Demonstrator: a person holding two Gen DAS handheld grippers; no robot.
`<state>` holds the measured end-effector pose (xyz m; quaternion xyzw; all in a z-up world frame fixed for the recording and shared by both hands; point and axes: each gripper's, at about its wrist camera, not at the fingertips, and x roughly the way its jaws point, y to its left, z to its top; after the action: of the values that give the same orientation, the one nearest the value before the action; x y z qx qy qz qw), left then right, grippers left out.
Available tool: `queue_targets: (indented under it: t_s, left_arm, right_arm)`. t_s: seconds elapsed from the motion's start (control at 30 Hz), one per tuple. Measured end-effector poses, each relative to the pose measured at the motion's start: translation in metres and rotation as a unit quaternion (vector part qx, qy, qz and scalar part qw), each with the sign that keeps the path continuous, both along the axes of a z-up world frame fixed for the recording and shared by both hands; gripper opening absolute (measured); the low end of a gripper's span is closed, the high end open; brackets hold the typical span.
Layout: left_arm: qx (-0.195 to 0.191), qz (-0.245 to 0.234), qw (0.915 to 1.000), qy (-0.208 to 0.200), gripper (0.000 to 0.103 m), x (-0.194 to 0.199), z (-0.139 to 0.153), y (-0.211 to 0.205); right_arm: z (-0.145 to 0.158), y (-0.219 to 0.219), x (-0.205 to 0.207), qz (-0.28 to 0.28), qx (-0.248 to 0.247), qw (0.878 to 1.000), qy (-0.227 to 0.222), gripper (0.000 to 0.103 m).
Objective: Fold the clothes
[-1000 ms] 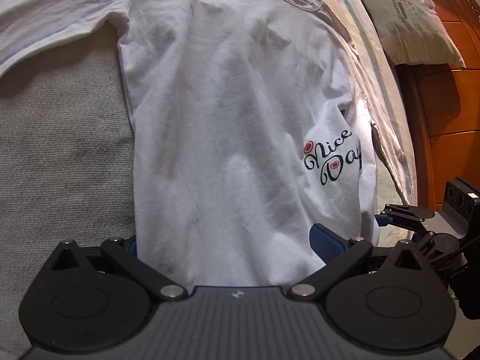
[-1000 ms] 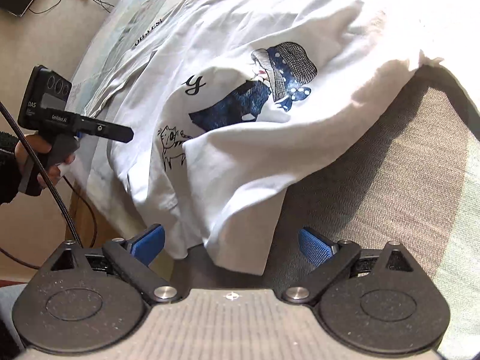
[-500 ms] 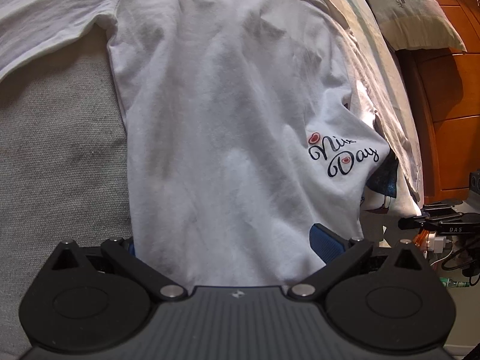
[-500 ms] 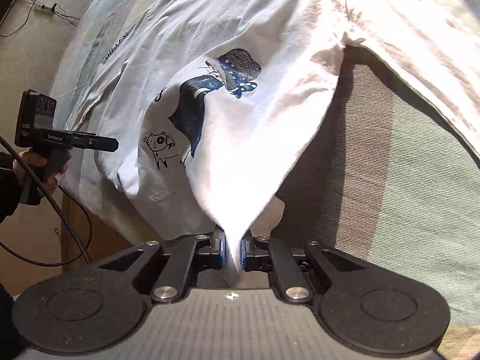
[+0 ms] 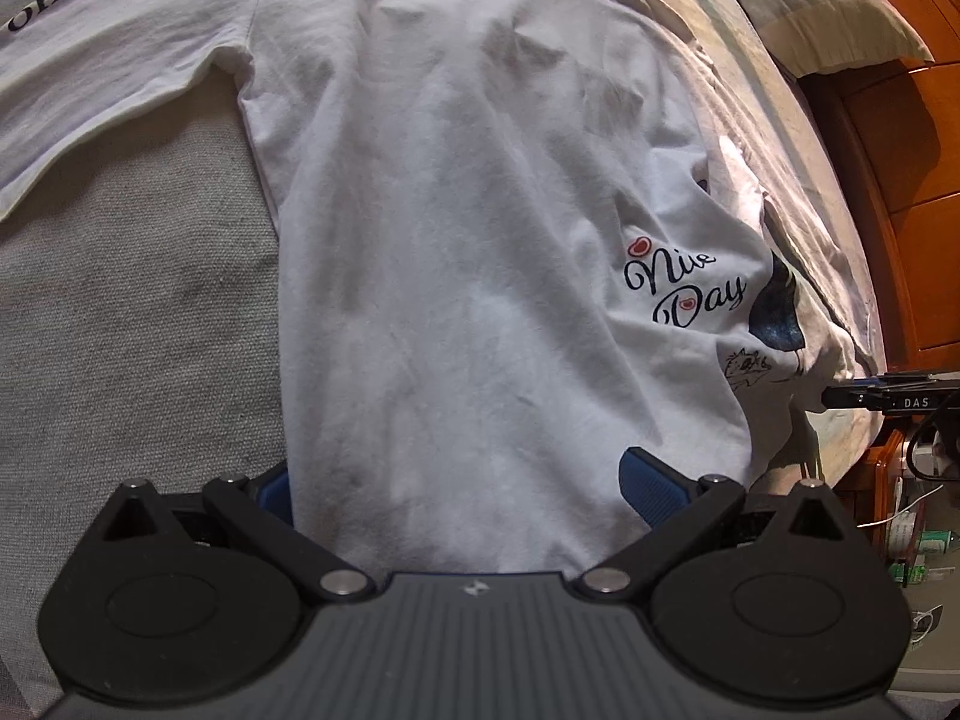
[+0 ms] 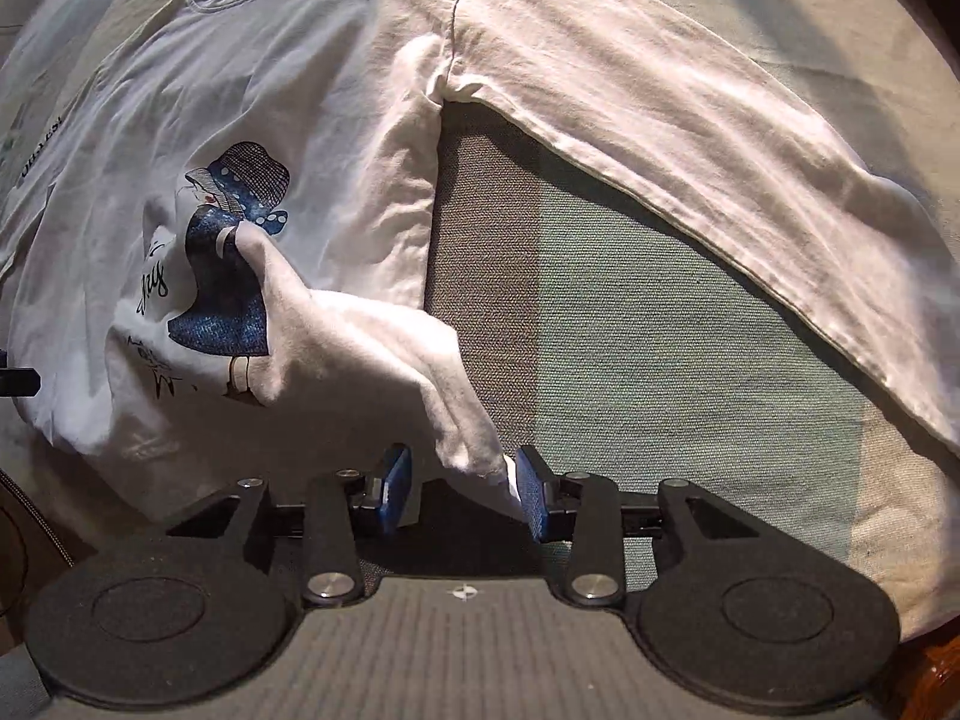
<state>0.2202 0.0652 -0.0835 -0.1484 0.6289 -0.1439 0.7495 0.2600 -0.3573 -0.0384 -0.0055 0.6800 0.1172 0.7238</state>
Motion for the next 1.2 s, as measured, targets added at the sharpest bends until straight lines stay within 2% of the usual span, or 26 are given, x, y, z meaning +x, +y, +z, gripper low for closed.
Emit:
queue_targets:
  t_s: [0.07,0.13,0.23,0.33,0.47,0.6,0.67,0.73,0.8,0.87,0.97,1.13,1.2]
  left_arm:
    - [0.053,-0.018,0.9982,-0.019,0.102,-0.006,0.006,-0.007]
    - [0.046,-0.015,0.9985,-0.025,0.102,-0.002,0.009,-0.008]
    - [0.034,-0.011,0.9988,-0.033,0.102,0.003,0.013,-0.009]
    - [0.023,-0.006,0.9989,-0.041,0.102,0.009,0.017,-0.010]
    - [0.007,0.000,0.9986,-0.052,0.102,0.016,0.022,-0.012]
    - [-0.007,0.004,0.9980,-0.062,0.102,0.023,0.028,-0.014]
    - [0.016,-0.011,0.9981,-0.059,0.102,0.013,0.026,-0.014]
    - [0.023,0.015,0.9988,-0.041,0.102,0.005,0.020,-0.003]
    - [0.018,0.061,0.9977,-0.021,0.102,-0.006,0.016,0.018]
    - [0.014,0.108,0.9939,-0.020,0.102,-0.014,0.015,0.034]
    - [-0.003,0.148,0.9880,-0.044,0.102,-0.014,0.018,0.051]
    - [-0.091,0.210,0.9704,-0.078,0.101,0.022,0.009,0.078]
    - [-0.117,0.234,0.9629,-0.068,0.100,0.044,-0.005,0.084]
  right_arm:
    - [-0.001,-0.004,-0.010,-0.008,-0.015,1.000,0.010,0.049]
    - [-0.002,-0.005,-0.020,-0.005,-0.024,0.999,0.023,0.049]
    - [-0.001,0.005,-0.033,0.038,-0.009,0.998,0.039,0.049]
    - [0.004,0.022,-0.040,0.079,0.016,0.996,0.038,0.049]
    - [0.005,0.044,-0.039,0.104,0.042,0.993,0.039,0.049]
    - [0.015,0.056,-0.035,0.134,0.050,0.989,0.035,0.049]
    - [0.021,0.060,-0.033,0.154,0.047,0.987,0.031,0.049]
    - [0.027,0.064,-0.025,0.172,0.037,0.984,0.021,0.049]
    - [0.037,0.068,-0.014,0.182,0.038,0.983,0.004,0.049]
    - [0.044,0.079,-0.001,0.190,0.045,0.981,-0.012,0.049]
    - [0.054,0.097,0.019,0.201,0.056,0.977,-0.035,0.049]
    - [0.051,0.140,0.030,0.234,0.078,0.968,-0.040,0.049]
    - [0.048,0.155,0.028,0.248,0.085,0.964,-0.035,0.049]
